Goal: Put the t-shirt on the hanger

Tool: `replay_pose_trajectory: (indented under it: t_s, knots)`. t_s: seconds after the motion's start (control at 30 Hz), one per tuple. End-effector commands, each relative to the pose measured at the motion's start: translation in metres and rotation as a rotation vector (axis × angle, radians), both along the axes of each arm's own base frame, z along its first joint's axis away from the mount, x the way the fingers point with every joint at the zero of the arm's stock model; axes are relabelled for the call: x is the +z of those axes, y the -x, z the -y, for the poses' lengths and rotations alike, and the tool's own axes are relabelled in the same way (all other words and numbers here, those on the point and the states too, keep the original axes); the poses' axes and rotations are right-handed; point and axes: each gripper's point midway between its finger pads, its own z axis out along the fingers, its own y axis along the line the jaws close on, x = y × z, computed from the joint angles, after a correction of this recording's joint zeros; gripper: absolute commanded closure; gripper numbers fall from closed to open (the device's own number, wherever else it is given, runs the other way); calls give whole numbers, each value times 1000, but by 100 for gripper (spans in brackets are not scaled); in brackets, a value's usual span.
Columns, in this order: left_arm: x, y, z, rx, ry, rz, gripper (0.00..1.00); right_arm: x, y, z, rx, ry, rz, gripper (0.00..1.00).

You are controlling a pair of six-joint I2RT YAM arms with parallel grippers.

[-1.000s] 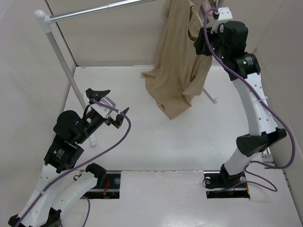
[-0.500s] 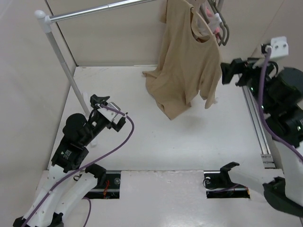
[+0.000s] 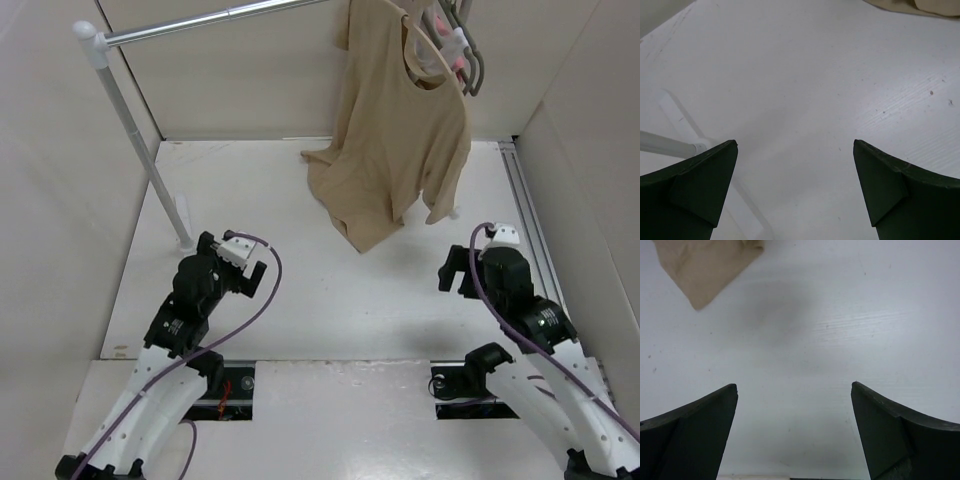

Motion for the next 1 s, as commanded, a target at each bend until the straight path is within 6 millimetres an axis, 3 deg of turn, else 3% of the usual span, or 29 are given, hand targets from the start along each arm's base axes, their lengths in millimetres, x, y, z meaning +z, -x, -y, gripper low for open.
replay_pose_trajectory:
  t_s: [0.0, 0.13, 0.3, 0.47, 0.97]
  knots:
    - [26, -15, -5, 64, 71, 107, 0, 24, -4, -5, -120, -221, 106, 0]
    - [21, -16, -10, 56, 56, 101, 0, 15, -4, -16, -105, -273, 70, 0]
    - [12, -19, -24, 111, 48, 85, 0, -24, -10, -23, -118, -244, -68, 0]
    - [12, -22, -40, 174, 46, 86, 0, -42, -10, -31, -66, -204, -157, 0]
    - [16, -21, -45, 172, 54, 104, 0, -30, -12, -31, -30, -203, -75, 0]
